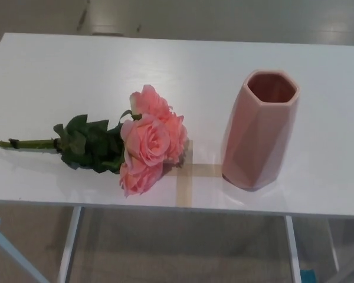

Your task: Use the left hand to pick up the rose and then lift and insert it into the pink vase.

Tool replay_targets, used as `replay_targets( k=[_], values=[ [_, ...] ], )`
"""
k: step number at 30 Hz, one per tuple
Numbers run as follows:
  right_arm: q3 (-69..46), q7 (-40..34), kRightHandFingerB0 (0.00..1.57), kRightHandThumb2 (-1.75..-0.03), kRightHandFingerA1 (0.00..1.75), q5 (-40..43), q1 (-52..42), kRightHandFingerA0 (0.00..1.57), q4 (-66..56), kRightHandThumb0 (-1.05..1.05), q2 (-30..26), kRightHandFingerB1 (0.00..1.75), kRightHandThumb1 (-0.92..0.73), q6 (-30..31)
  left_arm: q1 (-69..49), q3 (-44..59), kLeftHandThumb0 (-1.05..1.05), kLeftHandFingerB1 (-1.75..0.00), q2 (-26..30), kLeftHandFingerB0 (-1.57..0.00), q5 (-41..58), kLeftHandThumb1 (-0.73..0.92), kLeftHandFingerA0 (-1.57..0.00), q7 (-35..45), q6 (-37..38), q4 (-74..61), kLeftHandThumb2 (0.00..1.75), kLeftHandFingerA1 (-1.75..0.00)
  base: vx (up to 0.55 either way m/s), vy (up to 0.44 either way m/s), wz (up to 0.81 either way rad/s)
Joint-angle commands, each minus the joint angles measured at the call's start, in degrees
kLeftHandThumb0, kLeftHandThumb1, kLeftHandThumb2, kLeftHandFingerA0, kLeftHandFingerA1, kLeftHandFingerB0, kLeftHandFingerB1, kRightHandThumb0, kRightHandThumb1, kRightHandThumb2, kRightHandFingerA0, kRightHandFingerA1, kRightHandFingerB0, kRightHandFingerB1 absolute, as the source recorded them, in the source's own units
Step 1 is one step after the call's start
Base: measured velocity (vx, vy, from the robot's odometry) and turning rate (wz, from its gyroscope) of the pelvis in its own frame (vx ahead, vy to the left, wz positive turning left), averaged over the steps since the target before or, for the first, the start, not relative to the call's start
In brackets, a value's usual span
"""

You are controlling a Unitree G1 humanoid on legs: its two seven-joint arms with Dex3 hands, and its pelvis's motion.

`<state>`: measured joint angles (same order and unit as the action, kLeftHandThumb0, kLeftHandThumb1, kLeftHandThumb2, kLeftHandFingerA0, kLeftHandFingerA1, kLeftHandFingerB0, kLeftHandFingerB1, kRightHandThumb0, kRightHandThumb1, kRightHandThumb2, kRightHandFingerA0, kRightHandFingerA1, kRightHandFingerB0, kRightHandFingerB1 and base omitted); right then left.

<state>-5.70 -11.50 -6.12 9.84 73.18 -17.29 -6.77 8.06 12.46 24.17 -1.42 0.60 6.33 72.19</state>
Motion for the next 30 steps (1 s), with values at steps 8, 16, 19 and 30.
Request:
replay_targets(
  k=[8, 16, 19, 30],
  values=[
    [-1.05, -1.05, 0.53, -0.59, 0.45, 0.6, 0.14, 0.74, 1.18, -0.25, -0.44, 0.39, -0.66, -1.56, -0.01, -0.07, -0.19, -0.33, 0.15, -0.35, 0.41, 0.62, -0.62, 1.8, 2.19, 0.61, 0.58, -0.4, 0.0, 0.0, 0.0],
    [-0.04, -1.76, 0.53, -0.59, 0.45, -0.62, 0.4, 0.76, 1.09, -0.25, -0.61, 0.39, -0.66, -1.66, -3.44, -3.12, -0.39, -0.27, 2.75, -0.09, 4.1, 0.52, -0.09, 27.63, 6.32, -11.63, 0.61, -0.25, 0.0, 0.0, 0.0],
    [0.25, -1.97, 0.53, -0.59, 0.46, -0.85, 0.36, 0.77, 1.1, -0.25, -0.75, 0.39, -0.66, -1.76, -6.25, -4.71, -0.37, -0.23, 4.49, -0.06, 6.13, 0.52, -0.04, 36.26, 5.07, -19.94, 0.6, -0.23, 0.0, 0.0, 0.0],
    [-0.07, -1.84, 0.53, -0.59, 0.45, -0.21, 0.42, 0.73, 1.31, -0.25, -0.57, 0.39, -0.66, -1.37, -21.77, -11.79, -0.45, -0.33, 14.84, -0.14, 20.47, 0.51, -0.15, 60.0, -5.17, -59.91, 0.65, -0.37, 0.0, 0.0, 0.0]
  ],
)
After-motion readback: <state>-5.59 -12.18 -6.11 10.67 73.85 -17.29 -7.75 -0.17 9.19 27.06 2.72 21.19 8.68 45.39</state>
